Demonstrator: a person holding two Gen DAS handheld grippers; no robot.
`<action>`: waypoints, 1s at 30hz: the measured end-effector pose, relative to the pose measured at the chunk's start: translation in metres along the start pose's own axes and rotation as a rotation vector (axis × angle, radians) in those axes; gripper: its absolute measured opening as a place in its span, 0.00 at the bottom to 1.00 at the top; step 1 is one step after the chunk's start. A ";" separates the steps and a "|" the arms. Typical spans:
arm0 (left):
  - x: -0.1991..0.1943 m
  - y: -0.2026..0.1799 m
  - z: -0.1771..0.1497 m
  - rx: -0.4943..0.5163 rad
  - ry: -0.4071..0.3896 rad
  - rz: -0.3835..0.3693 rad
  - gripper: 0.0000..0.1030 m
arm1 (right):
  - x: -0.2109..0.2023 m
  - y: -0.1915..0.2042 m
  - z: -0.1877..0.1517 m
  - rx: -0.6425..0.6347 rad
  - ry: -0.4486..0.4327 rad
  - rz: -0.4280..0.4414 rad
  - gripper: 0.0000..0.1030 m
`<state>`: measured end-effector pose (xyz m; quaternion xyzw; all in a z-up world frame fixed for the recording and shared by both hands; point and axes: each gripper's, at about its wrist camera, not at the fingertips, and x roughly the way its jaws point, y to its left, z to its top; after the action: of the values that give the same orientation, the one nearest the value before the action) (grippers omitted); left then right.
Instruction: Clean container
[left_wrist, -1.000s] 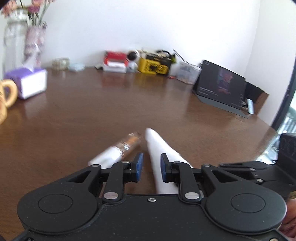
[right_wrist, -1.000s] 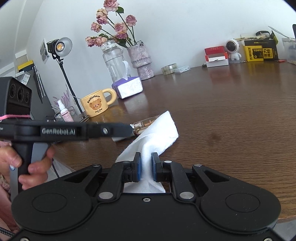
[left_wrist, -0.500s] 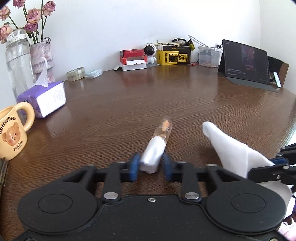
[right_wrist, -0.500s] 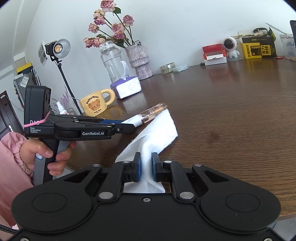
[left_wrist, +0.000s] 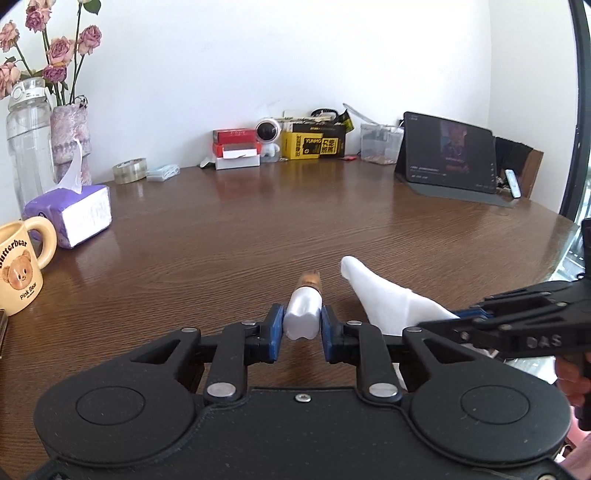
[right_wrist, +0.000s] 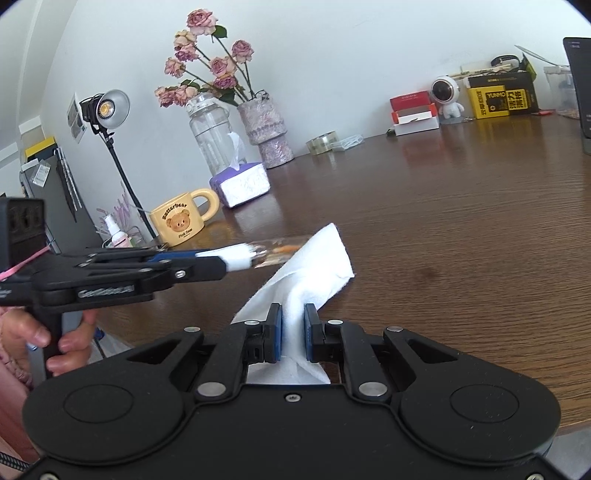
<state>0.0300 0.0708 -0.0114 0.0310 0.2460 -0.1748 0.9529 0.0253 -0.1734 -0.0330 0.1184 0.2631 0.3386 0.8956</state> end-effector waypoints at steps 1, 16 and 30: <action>-0.005 -0.001 0.001 0.000 -0.012 -0.007 0.21 | -0.001 -0.001 0.001 0.000 -0.004 -0.002 0.13; 0.006 -0.014 0.044 0.054 -0.058 -0.038 0.20 | 0.001 -0.001 0.016 -0.021 -0.039 0.010 0.13; 0.032 -0.022 0.062 0.087 -0.029 -0.020 0.22 | -0.003 -0.007 0.013 -0.007 -0.041 0.005 0.13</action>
<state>0.0776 0.0310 0.0284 0.0671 0.2245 -0.1953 0.9523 0.0348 -0.1813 -0.0234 0.1227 0.2432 0.3393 0.9004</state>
